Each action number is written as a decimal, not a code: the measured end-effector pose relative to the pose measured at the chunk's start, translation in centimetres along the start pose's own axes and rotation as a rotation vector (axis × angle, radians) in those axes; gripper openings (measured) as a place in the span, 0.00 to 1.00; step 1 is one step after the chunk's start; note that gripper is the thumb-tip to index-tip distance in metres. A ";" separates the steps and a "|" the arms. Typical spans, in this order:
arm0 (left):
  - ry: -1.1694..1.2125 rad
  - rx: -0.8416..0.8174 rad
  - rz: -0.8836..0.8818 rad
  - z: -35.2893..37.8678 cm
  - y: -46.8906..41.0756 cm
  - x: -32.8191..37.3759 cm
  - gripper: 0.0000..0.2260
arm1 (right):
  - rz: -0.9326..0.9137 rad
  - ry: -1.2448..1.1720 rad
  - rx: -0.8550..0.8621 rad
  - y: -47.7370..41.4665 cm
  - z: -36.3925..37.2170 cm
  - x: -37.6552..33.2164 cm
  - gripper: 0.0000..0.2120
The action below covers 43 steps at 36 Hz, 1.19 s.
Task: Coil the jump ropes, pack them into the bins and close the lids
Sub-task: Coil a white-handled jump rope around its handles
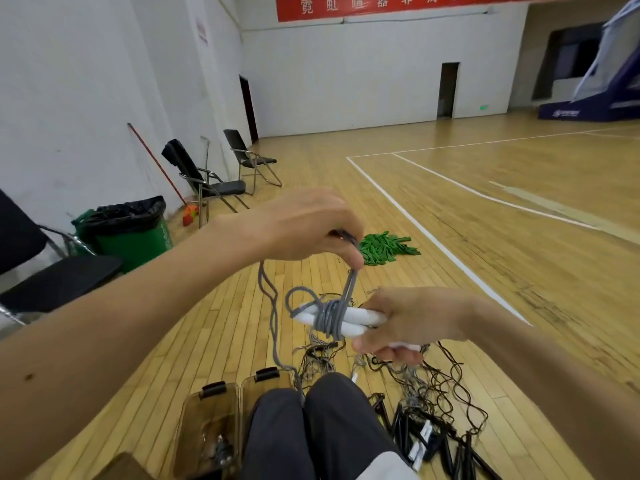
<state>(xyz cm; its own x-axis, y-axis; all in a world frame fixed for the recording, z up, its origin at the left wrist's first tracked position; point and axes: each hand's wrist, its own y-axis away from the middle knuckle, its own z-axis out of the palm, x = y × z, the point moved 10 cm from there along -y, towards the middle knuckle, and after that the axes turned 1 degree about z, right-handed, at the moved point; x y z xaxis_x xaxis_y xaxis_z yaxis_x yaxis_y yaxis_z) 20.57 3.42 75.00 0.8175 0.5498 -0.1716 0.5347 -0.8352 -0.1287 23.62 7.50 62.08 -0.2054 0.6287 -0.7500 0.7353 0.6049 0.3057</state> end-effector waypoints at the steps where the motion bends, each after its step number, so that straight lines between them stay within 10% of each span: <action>1: 0.042 0.005 -0.002 -0.1 0.2 0.3 0.25 | -0.014 0.025 -0.026 0.3 0.4 -0.5 0.12; 15: 0.805 0.116 -0.258 2.9 5.3 -2.0 0.01 | -0.388 -0.086 0.165 6.1 -0.7 -7.4 0.08; 21: 0.928 0.262 -0.274 -0.8 6.5 1.8 0.18 | -0.512 -0.264 0.362 8.6 -3.1 -9.8 0.14; 31: 0.785 0.289 -0.231 -5.9 8.4 5.9 0.09 | -0.551 -0.113 0.727 12.6 -7.2 -12.1 0.08; 43: -0.018 0.469 -0.324 -14.2 9.3 6.6 0.07 | -0.513 0.030 0.941 15.3 -10.4 -14.6 0.08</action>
<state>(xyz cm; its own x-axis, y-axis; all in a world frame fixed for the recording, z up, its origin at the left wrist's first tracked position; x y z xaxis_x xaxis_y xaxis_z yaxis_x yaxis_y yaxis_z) 33.95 -0.95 86.52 0.6217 0.7804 -0.0669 0.6022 -0.5307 -0.5964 31.15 12.67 83.84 -0.6375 0.4266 -0.6416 0.7564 0.1885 -0.6263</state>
